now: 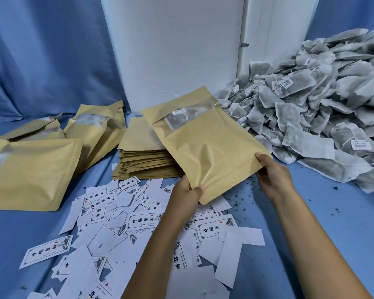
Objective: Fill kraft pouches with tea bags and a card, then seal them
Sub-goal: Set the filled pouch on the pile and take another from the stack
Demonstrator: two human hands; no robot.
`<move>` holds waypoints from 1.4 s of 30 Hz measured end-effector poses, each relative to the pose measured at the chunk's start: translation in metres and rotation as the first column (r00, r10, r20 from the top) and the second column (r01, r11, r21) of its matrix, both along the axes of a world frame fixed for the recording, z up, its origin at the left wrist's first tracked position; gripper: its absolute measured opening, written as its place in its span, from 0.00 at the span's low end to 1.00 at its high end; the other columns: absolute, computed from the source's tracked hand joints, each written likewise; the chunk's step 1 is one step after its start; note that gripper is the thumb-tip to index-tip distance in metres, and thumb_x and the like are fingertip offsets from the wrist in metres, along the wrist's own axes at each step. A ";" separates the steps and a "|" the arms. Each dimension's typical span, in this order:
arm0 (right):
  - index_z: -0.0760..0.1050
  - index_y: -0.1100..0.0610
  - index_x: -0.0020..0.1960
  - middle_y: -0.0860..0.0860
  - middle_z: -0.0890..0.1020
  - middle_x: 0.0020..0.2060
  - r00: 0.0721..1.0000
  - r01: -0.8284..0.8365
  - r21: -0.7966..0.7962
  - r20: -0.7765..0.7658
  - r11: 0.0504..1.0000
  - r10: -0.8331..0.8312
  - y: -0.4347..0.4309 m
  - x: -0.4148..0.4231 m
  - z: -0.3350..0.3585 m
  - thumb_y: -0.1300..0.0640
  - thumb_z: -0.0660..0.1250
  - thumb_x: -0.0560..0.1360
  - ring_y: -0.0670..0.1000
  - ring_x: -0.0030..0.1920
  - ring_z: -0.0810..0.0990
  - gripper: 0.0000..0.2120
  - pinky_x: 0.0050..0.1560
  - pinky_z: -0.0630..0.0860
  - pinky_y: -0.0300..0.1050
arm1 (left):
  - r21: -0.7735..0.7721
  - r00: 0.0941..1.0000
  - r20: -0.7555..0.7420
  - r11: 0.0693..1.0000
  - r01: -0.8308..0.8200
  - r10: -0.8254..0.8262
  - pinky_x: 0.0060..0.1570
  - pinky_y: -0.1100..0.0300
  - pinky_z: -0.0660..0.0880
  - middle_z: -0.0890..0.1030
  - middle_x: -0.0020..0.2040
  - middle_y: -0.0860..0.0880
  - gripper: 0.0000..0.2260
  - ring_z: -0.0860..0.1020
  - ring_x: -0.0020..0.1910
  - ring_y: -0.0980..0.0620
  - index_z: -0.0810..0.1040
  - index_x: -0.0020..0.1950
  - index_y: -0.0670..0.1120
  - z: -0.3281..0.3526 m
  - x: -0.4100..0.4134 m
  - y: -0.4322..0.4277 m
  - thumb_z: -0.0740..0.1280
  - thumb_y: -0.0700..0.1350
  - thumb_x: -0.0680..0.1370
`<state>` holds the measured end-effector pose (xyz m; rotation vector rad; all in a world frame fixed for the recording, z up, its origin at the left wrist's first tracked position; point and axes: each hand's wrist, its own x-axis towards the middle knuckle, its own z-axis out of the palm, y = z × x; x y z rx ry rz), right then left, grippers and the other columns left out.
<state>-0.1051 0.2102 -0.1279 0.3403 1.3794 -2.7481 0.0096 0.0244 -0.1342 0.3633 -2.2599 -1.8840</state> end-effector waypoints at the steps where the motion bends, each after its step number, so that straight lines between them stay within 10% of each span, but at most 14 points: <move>1: 0.76 0.65 0.42 0.53 0.83 0.35 1.000 -0.004 -0.020 0.004 1.000 0.004 0.004 -0.001 0.001 0.67 0.68 0.74 0.47 0.36 0.82 0.03 0.38 0.80 0.37 | 0.049 0.998 -0.023 0.997 -0.058 0.059 0.37 0.64 0.71 0.80 0.48 0.54 0.09 0.78 0.46 0.56 0.73 0.54 0.52 0.000 -0.001 -0.001 0.62 0.38 0.79; 8: 0.74 0.60 0.48 0.52 0.76 0.32 0.940 -0.262 0.287 -0.141 0.921 0.311 0.004 0.005 0.005 0.61 0.63 0.79 0.47 0.24 0.72 0.03 0.22 0.67 0.36 | 0.151 0.960 -0.133 0.962 -0.227 0.247 0.21 0.67 0.66 0.78 0.34 0.48 0.13 0.70 0.21 0.58 0.72 0.63 0.49 0.006 -0.002 -0.007 0.55 0.38 0.82; 11: 0.71 0.57 0.57 0.53 0.75 0.24 0.914 -0.244 0.373 -0.220 0.895 0.341 -0.011 0.011 0.016 0.63 0.59 0.80 0.48 0.19 0.65 0.07 0.19 0.60 0.36 | 0.192 0.961 -0.093 0.952 -0.239 0.260 0.20 0.67 0.66 0.80 0.46 0.43 0.17 0.75 0.22 0.58 0.68 0.70 0.46 0.020 -0.009 -0.014 0.53 0.37 0.82; 24: 0.57 0.63 0.73 0.59 0.75 0.43 0.852 -0.415 0.296 -0.206 0.860 0.482 -0.186 0.034 0.065 0.71 0.53 0.80 0.48 0.22 0.78 0.23 0.20 0.70 0.33 | 0.174 0.898 -0.140 0.903 -0.393 0.417 0.21 0.68 0.65 0.76 0.38 0.48 0.15 0.74 0.25 0.59 0.71 0.66 0.43 0.050 0.036 -0.172 0.53 0.36 0.82; 28: 0.63 0.64 0.66 0.62 0.78 0.49 0.744 -0.576 0.123 -0.331 0.808 0.581 -0.249 0.046 0.086 0.72 0.57 0.78 0.54 0.37 0.85 0.18 0.38 0.79 0.36 | 0.256 0.767 -0.263 0.809 -0.530 0.585 0.27 0.65 0.67 0.78 0.46 0.47 0.16 0.73 0.25 0.57 0.69 0.69 0.44 0.085 0.040 -0.235 0.55 0.37 0.82; 30: 0.56 0.54 0.71 0.62 0.75 0.59 0.620 -0.709 0.112 -0.372 0.696 0.691 -0.270 0.049 0.100 0.71 0.64 0.74 0.58 0.55 0.81 0.31 0.56 0.77 0.42 | 0.458 0.734 -0.204 0.726 -0.513 0.648 0.31 0.63 0.72 0.76 0.54 0.43 0.19 0.75 0.27 0.55 0.61 0.74 0.42 0.110 0.034 -0.267 0.57 0.43 0.83; 32: 0.53 0.54 0.75 0.58 0.68 0.68 0.546 -0.537 0.595 -0.294 0.597 0.784 -0.279 0.039 0.098 0.66 0.72 0.70 0.57 0.67 0.72 0.42 0.64 0.71 0.46 | 0.571 0.788 -0.128 0.694 -0.438 0.603 0.43 0.59 0.77 0.71 0.62 0.43 0.25 0.81 0.41 0.49 0.53 0.76 0.43 0.124 0.029 -0.286 0.58 0.49 0.82; 34: 0.54 0.55 0.76 0.56 0.63 0.72 0.599 -0.006 0.991 -0.104 0.134 0.794 -0.269 0.022 0.081 0.60 0.75 0.67 0.57 0.72 0.64 0.44 0.69 0.65 0.50 | 0.436 0.828 -0.044 0.757 -0.487 0.559 0.46 0.54 0.78 0.67 0.65 0.46 0.33 0.80 0.43 0.44 0.45 0.77 0.47 0.123 0.025 -0.287 0.62 0.49 0.80; 37: 0.57 0.55 0.74 0.59 0.62 0.72 0.743 0.215 0.864 0.157 -0.455 0.650 -0.238 0.006 0.049 0.58 0.67 0.72 0.59 0.73 0.59 0.33 0.72 0.55 0.54 | 0.221 0.885 0.069 0.858 -0.464 0.461 0.35 0.57 0.75 0.71 0.59 0.42 0.33 0.77 0.35 0.47 0.46 0.77 0.48 0.103 0.016 -0.268 0.64 0.48 0.80; 42: 0.64 0.57 0.69 0.56 0.73 0.62 0.745 0.463 0.753 -0.045 -0.468 0.665 -0.215 0.009 0.019 0.67 0.59 0.74 0.56 0.62 0.71 0.24 0.64 0.67 0.47 | 0.050 0.953 0.132 0.958 -0.283 0.274 0.41 0.55 0.76 0.75 0.57 0.45 0.30 0.80 0.45 0.47 0.54 0.76 0.49 0.075 -0.005 -0.234 0.64 0.53 0.79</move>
